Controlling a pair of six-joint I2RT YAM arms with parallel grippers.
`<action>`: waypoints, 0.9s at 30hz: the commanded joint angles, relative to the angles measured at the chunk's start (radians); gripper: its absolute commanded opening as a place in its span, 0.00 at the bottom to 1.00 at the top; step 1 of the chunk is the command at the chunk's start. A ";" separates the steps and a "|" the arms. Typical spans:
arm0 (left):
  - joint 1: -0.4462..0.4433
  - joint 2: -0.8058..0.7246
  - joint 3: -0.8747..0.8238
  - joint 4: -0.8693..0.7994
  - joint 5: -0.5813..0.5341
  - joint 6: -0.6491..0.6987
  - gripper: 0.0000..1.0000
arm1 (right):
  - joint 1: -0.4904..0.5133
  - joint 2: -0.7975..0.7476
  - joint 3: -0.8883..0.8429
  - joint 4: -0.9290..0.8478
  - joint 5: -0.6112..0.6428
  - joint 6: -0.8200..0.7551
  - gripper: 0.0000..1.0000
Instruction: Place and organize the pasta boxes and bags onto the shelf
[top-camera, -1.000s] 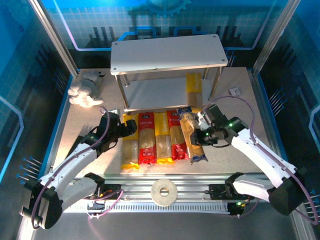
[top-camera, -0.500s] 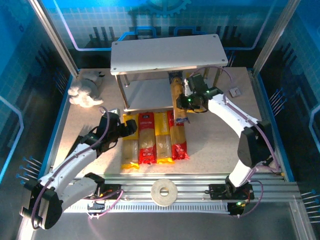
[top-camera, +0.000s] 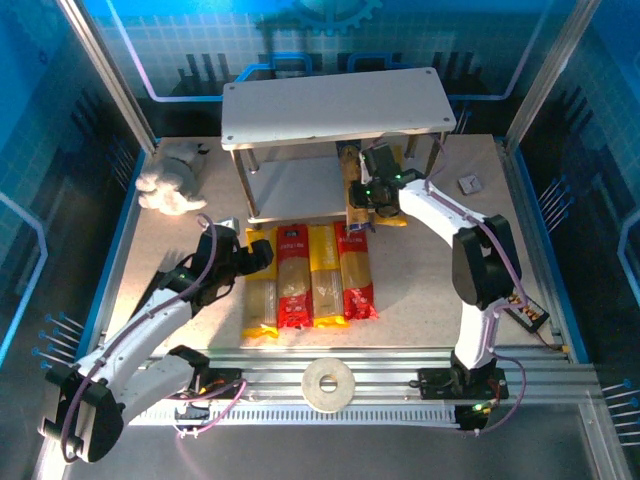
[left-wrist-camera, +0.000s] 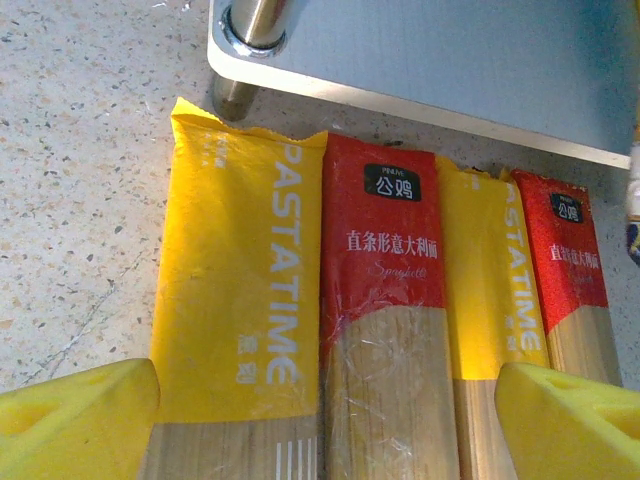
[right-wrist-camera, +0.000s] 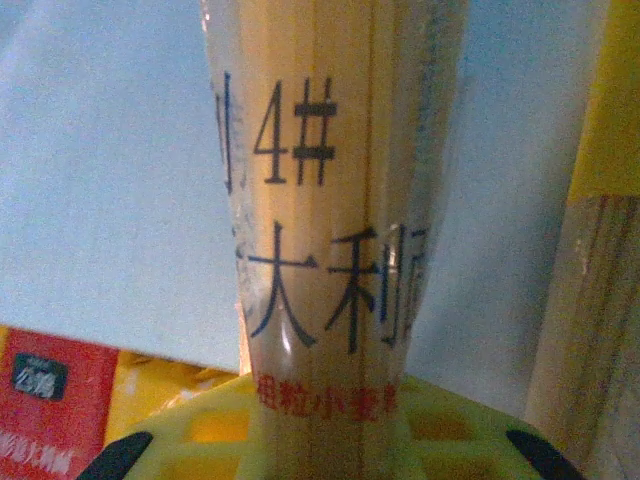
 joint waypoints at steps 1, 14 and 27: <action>-0.003 -0.015 0.033 -0.027 -0.012 0.007 0.89 | -0.016 0.010 0.083 0.133 0.032 -0.022 0.11; -0.003 -0.032 0.031 -0.053 -0.006 0.011 0.91 | -0.024 0.097 0.124 0.132 0.085 -0.010 0.46; -0.005 -0.063 -0.005 -0.068 -0.001 0.015 0.92 | -0.033 -0.068 -0.046 0.233 0.081 -0.025 0.66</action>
